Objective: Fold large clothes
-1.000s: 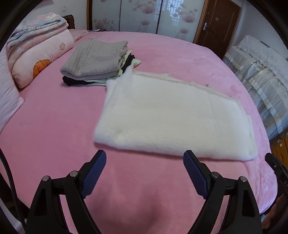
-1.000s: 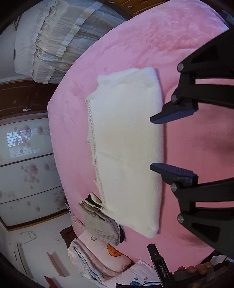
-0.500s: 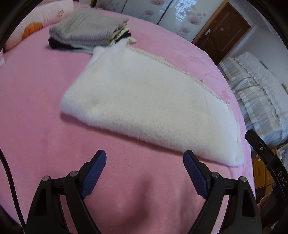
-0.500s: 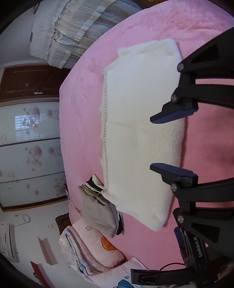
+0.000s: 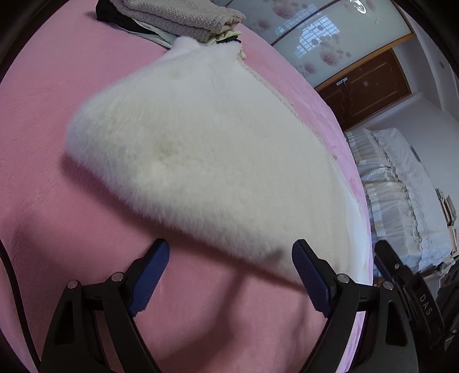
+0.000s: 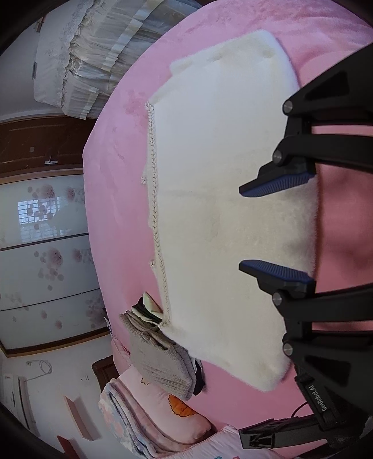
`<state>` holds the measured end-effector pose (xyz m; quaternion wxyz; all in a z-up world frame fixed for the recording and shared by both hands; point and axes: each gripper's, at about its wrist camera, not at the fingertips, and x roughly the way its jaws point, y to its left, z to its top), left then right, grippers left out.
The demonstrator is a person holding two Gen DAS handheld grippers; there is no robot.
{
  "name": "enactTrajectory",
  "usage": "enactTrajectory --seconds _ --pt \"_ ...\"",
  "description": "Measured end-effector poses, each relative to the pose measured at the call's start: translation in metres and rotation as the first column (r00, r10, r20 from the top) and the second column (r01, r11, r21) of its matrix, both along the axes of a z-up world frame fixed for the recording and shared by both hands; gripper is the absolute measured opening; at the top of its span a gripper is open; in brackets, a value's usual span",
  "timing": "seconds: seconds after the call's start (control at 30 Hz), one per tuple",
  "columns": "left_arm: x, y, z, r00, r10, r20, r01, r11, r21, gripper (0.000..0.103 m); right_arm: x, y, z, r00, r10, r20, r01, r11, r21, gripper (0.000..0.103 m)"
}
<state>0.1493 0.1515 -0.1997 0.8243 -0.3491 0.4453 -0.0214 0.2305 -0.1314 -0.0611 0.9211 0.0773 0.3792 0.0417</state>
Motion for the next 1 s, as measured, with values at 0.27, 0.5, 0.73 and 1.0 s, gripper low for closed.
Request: enactTrajectory --seconds 0.27,0.5,0.73,1.0 --pt "0.032 -0.006 -0.006 0.999 0.022 0.039 -0.022 1.000 0.000 0.090 0.008 0.003 -0.009 1.000 0.001 -0.007 -0.001 1.000 -0.009 0.046" --pt "0.067 -0.013 -0.004 0.997 0.069 0.039 -0.068 0.997 -0.019 0.092 0.017 0.002 -0.015 1.000 0.003 -0.017 -0.004 1.000 -0.017 0.046" --pt "0.084 -0.007 -0.002 0.980 0.196 0.039 -0.192 0.977 -0.097 0.089 0.034 -0.002 -0.016 1.000 0.000 -0.024 -0.002 0.999 -0.045 0.046" --pt "0.077 -0.011 0.004 0.963 0.260 0.074 -0.255 0.965 -0.061 0.024 0.058 -0.001 -0.027 0.998 0.025 -0.051 -0.028 0.998 -0.058 0.038"
